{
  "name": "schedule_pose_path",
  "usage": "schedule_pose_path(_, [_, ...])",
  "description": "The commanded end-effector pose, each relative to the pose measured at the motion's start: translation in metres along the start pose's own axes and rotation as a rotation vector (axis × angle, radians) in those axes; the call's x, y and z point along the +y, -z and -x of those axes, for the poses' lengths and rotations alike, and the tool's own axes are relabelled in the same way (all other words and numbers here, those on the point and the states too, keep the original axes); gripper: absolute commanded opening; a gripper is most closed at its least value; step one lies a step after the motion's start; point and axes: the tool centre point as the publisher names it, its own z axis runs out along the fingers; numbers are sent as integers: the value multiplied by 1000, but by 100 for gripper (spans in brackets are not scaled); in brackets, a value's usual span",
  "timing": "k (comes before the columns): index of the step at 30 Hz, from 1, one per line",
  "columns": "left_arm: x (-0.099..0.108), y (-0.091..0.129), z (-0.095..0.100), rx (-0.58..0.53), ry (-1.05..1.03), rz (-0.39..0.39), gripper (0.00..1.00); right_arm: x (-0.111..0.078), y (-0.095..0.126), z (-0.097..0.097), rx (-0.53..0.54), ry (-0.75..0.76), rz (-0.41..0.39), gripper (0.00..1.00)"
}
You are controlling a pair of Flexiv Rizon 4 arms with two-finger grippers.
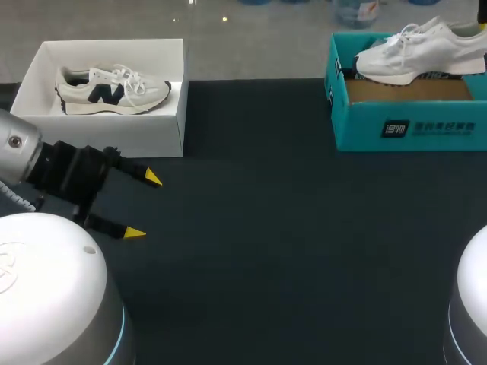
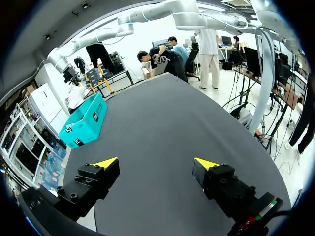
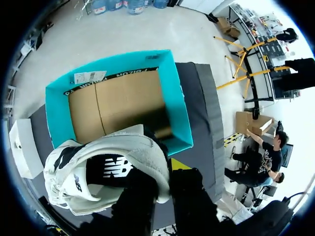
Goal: Take the shoe out of the shoebox, open the shoe tongue, remove and reinsert the insole, then place the shoe into the shoebox
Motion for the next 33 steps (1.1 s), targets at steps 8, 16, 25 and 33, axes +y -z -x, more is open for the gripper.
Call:
schedule_pose_path(8, [0,0,0,3,0,2,100,-3,2,-1,-17,-131,-2,0])
schedule_pose_path(16, [0,0,0,3,0,2,100,-2,-3,2,3,-132,-2,0])
schedule_pose_path(25, [0,0,0,3,0,2,100,2,-18,5,15,-170,6,0])
schedule_pose_path(33, [0,0,0,3,0,2,100,17,-38,5,22,-186,9,0])
